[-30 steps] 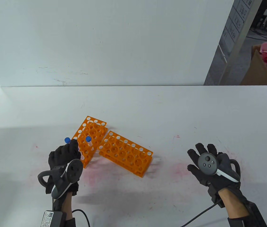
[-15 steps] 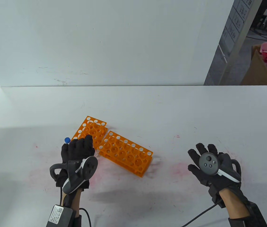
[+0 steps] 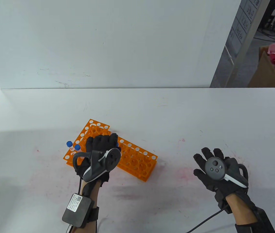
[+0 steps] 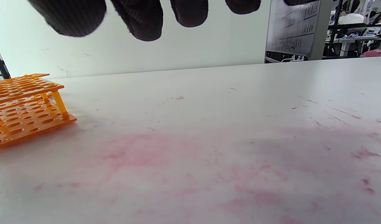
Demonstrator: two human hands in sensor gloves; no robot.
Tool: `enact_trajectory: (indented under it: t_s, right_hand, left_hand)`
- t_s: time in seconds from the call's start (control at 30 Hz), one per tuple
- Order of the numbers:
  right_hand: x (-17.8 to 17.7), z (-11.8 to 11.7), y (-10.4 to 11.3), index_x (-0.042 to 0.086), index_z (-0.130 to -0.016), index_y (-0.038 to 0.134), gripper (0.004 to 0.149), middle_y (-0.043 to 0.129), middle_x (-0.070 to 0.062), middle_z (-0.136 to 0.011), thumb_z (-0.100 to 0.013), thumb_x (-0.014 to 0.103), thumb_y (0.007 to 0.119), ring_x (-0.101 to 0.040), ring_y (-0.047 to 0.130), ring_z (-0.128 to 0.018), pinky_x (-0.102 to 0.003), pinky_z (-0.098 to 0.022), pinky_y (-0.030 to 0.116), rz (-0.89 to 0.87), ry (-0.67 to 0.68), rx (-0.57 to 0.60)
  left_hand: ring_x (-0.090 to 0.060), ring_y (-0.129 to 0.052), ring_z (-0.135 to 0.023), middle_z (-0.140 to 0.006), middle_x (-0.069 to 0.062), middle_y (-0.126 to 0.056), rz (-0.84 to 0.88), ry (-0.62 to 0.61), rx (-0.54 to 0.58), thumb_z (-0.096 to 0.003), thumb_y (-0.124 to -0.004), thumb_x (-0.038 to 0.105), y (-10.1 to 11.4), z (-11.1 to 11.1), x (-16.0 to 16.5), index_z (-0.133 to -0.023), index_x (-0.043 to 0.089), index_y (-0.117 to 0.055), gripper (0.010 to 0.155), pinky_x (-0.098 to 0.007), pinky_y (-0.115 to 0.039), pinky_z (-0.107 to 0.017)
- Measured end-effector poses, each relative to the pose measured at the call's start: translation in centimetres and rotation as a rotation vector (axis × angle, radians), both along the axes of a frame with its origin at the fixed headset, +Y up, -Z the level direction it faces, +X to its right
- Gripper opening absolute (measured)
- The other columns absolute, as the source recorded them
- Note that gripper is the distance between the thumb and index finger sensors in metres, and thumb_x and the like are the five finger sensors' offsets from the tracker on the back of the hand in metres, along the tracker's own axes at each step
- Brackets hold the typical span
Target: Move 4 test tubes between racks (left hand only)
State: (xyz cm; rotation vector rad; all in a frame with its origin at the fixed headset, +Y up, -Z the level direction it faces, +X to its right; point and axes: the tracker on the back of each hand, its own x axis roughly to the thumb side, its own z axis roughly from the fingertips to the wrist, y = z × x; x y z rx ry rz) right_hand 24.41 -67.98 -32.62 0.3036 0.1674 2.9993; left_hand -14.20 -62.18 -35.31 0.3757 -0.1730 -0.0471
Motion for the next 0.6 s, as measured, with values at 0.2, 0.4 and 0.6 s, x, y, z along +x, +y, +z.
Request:
enact_trajectory:
  t_s: [0.2, 0.4, 0.6]
  right_hand:
    - [0.0, 0.0, 0.0, 0.029, -0.110, 0.044, 0.064, 0.029, -0.011, -0.121, -0.054, 0.056, 0.057, -0.054, 0.028, -0.104, -0.077, -0.067, 0.035, 0.000, 0.000, -0.006]
    - [0.0, -0.1, 0.0, 0.029, -0.110, 0.044, 0.064, 0.029, -0.011, -0.121, -0.054, 0.055, 0.057, -0.054, 0.027, -0.104, -0.077, -0.067, 0.035, -0.001, -0.003, -0.013]
    - [-0.2, 0.0, -0.1, 0.029, -0.110, 0.045, 0.063, 0.030, -0.011, -0.121, -0.054, 0.056, 0.057, -0.055, 0.028, -0.104, -0.077, -0.067, 0.035, 0.013, 0.008, -0.014]
  left_hand:
    - [-0.027, -0.089, -0.091, -0.096, 0.004, -0.088, 0.019, -0.044, -0.010, -0.0455, -0.076, 0.054, 0.2, -0.6, 2.3, -0.100, 0.031, -0.068, 0.059, -0.060, -0.071, -0.069]
    - [-0.027, -0.089, -0.091, -0.096, 0.004, -0.088, -0.053, -0.086, -0.002, -0.0456, -0.075, 0.055, -0.1, -0.4, 4.0, -0.100, 0.032, -0.069, 0.059, -0.059, -0.070, -0.070]
    - [-0.027, -0.089, -0.092, -0.096, 0.005, -0.088, -0.094, -0.138, -0.011, -0.0456, -0.075, 0.056, -0.6, -0.5, 5.5, -0.100, 0.032, -0.069, 0.059, -0.059, -0.070, -0.070]
